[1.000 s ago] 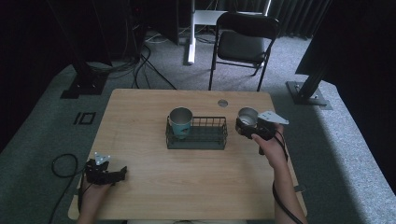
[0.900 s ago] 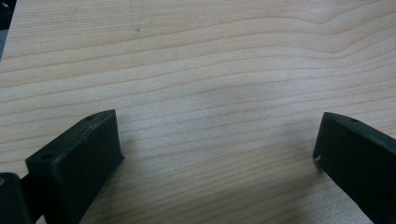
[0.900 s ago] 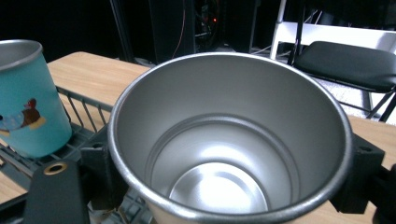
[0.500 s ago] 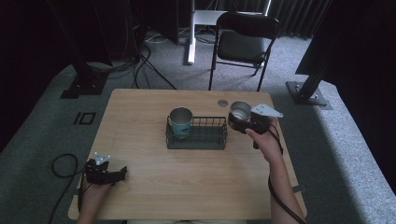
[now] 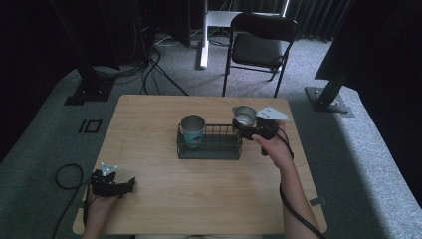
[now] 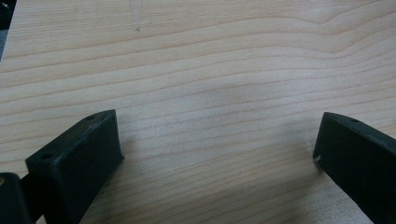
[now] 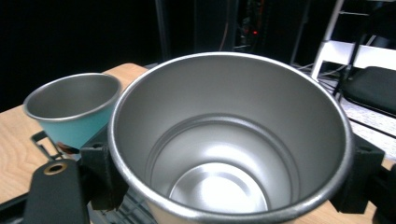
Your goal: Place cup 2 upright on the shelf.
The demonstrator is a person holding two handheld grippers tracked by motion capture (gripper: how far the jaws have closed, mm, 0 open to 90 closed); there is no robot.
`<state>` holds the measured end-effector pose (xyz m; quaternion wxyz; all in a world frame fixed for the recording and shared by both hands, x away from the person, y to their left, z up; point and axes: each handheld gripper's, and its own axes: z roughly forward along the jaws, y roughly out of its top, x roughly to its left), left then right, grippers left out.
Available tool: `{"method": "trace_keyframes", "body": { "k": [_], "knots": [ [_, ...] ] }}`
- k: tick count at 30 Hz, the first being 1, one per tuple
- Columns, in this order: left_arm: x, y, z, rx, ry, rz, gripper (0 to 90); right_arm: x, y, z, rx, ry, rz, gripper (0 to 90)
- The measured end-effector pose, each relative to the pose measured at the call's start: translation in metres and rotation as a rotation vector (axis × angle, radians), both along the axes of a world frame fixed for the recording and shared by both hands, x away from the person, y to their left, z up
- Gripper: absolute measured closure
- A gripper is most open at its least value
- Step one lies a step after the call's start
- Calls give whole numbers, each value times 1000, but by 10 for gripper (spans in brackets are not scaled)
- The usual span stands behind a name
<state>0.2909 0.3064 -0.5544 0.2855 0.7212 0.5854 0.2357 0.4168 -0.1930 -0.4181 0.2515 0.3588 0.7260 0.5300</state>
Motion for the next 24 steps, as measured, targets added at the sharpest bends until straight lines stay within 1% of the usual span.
{"method": "trace_keyframes", "body": {
  "k": [4,5,6,13,19,24],
  "knots": [
    [0,0,0,0,0,0,14,2,9,1,0,-1,29,177],
    [0,0,0,0,0,0,14,2,9,1,0,-1,29,177],
    [0,0,0,0,0,0,14,3,13,1,-5,0,42,177],
    [0,0,0,0,0,0,14,6,23,-2,-20,-2,93,177],
    [0,0,0,0,0,0,14,9,28,-7,-8,11,163,177],
    [0,0,0,0,0,0,14,13,33,-15,-22,36,178,177]
  ]
}}
